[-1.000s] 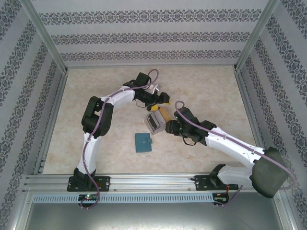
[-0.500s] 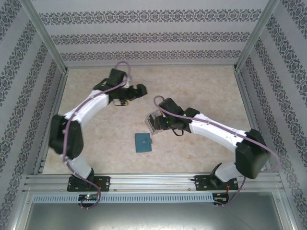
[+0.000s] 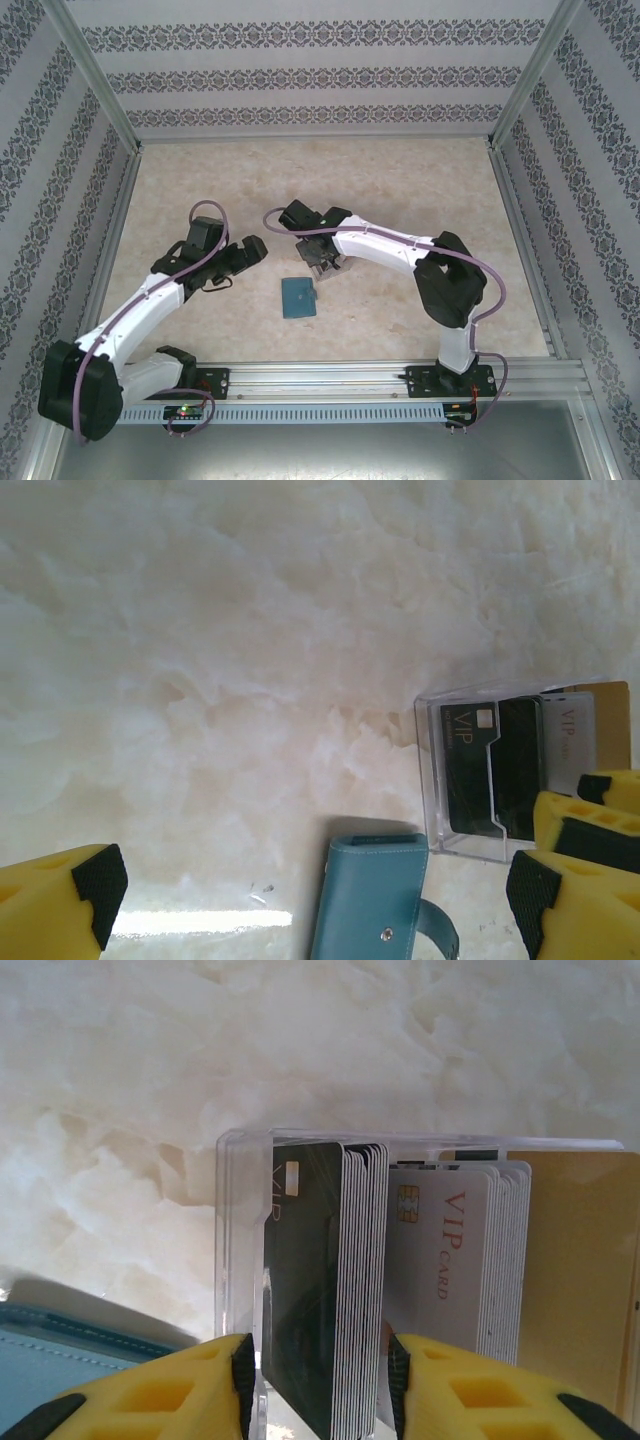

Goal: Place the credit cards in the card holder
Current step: Pick up the credit card from the storage box.

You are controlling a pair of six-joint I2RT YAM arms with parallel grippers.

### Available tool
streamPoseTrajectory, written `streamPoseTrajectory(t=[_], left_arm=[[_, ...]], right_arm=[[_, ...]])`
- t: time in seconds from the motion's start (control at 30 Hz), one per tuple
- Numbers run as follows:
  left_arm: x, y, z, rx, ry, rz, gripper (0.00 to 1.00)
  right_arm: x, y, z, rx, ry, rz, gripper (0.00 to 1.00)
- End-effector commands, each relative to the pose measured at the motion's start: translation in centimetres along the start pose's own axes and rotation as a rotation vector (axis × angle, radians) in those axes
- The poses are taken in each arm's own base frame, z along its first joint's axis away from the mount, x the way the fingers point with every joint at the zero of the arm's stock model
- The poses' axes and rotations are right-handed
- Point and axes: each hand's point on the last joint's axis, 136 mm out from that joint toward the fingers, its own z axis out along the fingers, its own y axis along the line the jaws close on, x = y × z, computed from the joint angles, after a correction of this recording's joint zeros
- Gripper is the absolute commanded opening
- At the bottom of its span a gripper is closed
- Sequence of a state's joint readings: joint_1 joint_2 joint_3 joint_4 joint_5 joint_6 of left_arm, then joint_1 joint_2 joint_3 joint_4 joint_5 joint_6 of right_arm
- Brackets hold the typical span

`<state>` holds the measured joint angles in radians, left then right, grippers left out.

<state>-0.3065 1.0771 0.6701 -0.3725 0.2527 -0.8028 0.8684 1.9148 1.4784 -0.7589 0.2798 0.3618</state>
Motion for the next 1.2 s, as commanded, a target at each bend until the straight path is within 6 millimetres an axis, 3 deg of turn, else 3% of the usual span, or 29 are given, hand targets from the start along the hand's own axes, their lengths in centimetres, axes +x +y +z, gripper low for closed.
streamPoseTrajectory(t=[0.0,0.47,0.77,1.03,1.17], left_arm=[[-0.9,-0.7,-1.1,0.031,-0.068,-0.008,0.99],[-0.1,0.1,-1.1,0.020,-0.058,-0.019,0.99],[0.2,0.3,-0.9,0.015,-0.044,-0.027,0.99],[0.2,0.2,-0.7,0.019,-0.036,-0.030,0.99],[0.3,0.2,-0.5,0.019,-0.025,-0.031,0.99]], right_arm=[[0.0,-0.8,0.0,0.089,0.013,-0.061,0.42],[0.1,-1.1,2.4,0.208,0.052,-0.120,0.44],[-1.0,-3.4,0.9,0.358,-0.001,-0.156,0.45],[-0.9,-3.6,0.6,0.345,-0.008,-0.141,0.38],[-0.6,-3.4,0.7,0.336,-0.001,-0.139,0.30]])
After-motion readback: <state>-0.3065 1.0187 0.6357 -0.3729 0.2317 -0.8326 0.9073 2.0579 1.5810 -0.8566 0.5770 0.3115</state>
